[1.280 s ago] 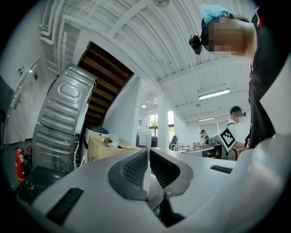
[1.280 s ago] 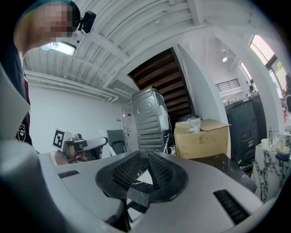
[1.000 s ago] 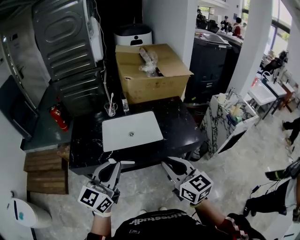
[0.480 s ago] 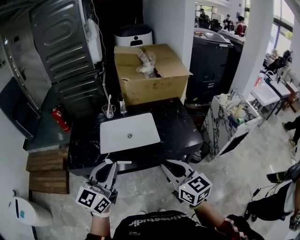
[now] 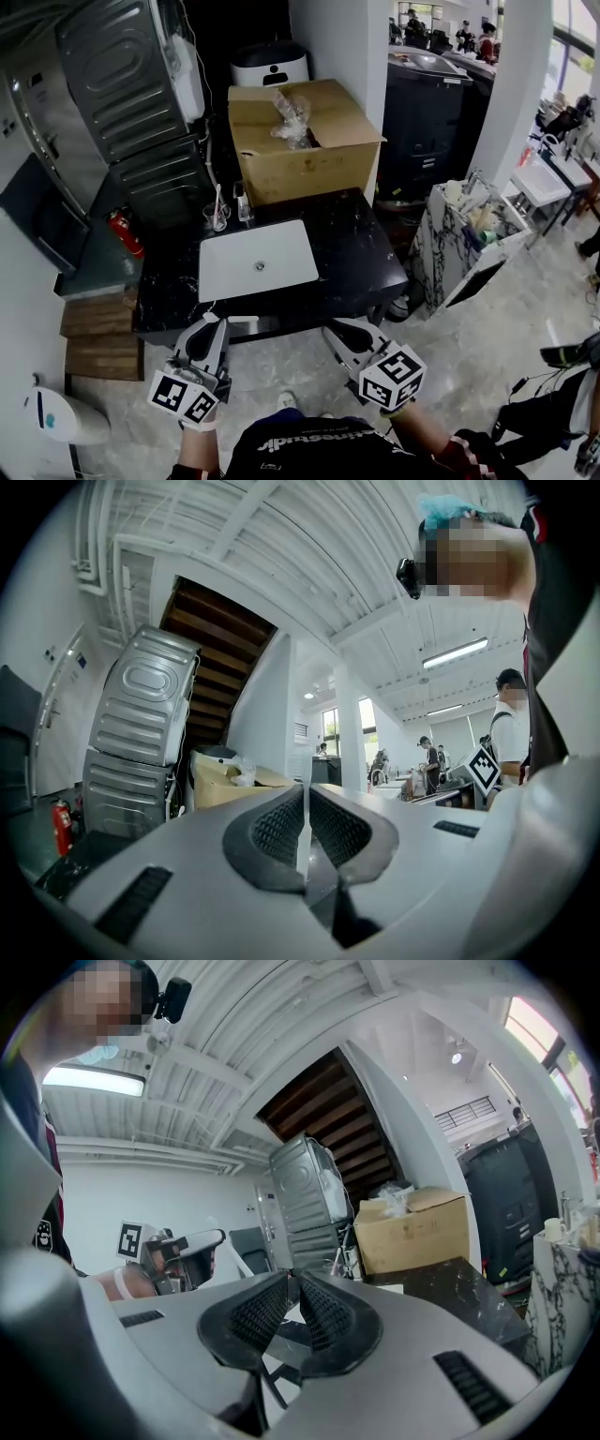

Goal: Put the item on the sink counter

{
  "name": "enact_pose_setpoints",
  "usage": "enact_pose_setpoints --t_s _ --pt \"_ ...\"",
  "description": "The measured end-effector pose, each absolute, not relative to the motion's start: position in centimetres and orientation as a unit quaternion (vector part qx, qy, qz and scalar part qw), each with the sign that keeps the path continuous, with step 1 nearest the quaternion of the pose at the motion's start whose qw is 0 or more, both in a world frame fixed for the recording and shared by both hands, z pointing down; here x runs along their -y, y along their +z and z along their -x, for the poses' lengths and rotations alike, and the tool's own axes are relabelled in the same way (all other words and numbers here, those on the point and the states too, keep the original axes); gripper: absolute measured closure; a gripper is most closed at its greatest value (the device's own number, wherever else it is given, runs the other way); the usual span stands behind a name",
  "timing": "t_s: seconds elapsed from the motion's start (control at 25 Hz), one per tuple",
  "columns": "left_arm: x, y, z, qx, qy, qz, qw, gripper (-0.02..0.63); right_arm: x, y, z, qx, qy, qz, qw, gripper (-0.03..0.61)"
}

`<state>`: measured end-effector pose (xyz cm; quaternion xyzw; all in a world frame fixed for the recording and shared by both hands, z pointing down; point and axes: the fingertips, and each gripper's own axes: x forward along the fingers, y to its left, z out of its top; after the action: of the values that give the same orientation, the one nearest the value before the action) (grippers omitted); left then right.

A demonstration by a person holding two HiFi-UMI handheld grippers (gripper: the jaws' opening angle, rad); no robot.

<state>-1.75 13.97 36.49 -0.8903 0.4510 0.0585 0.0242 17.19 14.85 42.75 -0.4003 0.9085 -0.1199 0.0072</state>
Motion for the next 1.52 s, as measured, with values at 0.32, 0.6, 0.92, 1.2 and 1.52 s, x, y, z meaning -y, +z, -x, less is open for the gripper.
enact_pose_setpoints --t_s 0.32,0.6,0.92,1.2,1.52 --pt "-12.1 37.9 2.4 -0.461 0.048 0.886 0.019 0.586 -12.9 44.1 -16.7 -0.912 -0.130 0.390 0.005 0.508" --pt "-7.6 38.7 3.5 -0.460 0.055 0.886 0.012 0.586 -9.2 43.9 -15.5 -0.911 -0.130 0.392 0.003 0.511" --pt "0.2 39.0 7.0 -0.458 0.060 0.887 0.012 0.586 -1.4 44.3 -11.9 -0.911 -0.130 0.392 -0.015 0.514" --pt "9.0 39.0 11.3 -0.447 0.060 0.892 0.009 0.586 7.8 43.4 -7.3 -0.910 -0.121 0.397 -0.025 0.515" --pt "17.3 39.0 16.6 -0.445 0.065 0.893 0.000 0.586 16.0 42.8 -2.6 -0.904 -0.120 0.410 -0.027 0.517"
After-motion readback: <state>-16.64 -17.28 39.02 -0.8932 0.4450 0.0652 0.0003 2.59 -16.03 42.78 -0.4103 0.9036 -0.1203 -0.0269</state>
